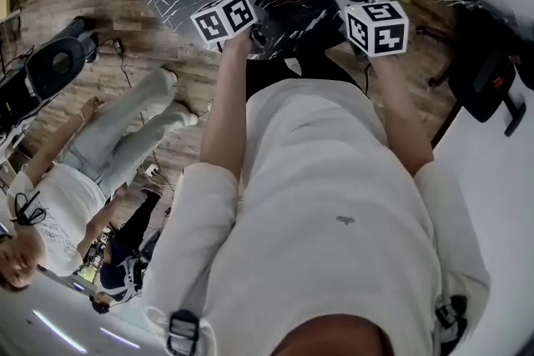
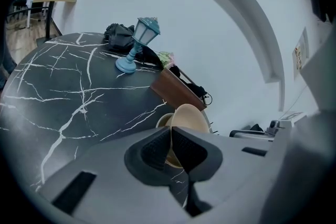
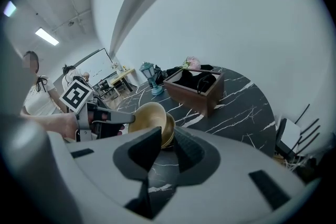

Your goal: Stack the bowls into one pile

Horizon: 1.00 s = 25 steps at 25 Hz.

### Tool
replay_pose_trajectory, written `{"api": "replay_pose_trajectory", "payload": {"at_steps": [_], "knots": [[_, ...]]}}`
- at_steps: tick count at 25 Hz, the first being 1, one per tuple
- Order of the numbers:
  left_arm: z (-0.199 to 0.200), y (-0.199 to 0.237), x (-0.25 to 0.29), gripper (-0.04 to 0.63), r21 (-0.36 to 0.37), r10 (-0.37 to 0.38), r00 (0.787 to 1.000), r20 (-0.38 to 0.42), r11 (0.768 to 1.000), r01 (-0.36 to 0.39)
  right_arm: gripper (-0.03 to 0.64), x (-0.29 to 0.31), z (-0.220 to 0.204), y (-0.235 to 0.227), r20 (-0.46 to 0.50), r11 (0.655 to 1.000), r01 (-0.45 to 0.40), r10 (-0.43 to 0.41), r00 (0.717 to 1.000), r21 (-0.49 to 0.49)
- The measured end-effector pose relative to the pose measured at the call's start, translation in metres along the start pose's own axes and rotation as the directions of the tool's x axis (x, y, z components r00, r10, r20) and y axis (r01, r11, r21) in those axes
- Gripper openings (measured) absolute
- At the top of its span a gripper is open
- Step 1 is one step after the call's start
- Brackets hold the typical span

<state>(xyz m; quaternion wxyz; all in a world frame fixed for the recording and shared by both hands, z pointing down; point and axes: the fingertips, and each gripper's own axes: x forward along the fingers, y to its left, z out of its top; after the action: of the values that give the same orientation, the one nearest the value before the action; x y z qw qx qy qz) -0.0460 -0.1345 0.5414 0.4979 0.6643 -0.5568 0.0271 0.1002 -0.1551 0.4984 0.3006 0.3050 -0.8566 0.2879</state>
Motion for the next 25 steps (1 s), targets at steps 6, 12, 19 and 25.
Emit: {"api": "replay_pose_trajectory", "payload": {"at_steps": [6,12,19,25], "knots": [[-0.005,-0.003,0.012,0.012,0.015,-0.008,1.000,-0.024,1.000,0.009,0.077,-0.003,-0.004,-0.007,-0.001,1.000,0.018,-0.018,1.000,0.007],[-0.005,0.002,0.017,0.012,0.035,0.009,1.000,-0.027,0.999,-0.008,0.077,-0.001,-0.003,-0.005,-0.002,1.000,0.019,-0.019,1.000,0.002],[-0.010,0.008,0.016,0.031,0.043,0.009,1.000,-0.027,0.999,-0.008,0.077,0.001,-0.007,0.001,-0.006,1.000,0.020,-0.020,1.000,0.000],[-0.017,0.008,0.008,0.054,0.069,0.002,0.999,-0.040,0.998,0.001,0.077,-0.001,-0.014,0.011,-0.004,1.000,0.023,-0.023,1.000,-0.002]]}}
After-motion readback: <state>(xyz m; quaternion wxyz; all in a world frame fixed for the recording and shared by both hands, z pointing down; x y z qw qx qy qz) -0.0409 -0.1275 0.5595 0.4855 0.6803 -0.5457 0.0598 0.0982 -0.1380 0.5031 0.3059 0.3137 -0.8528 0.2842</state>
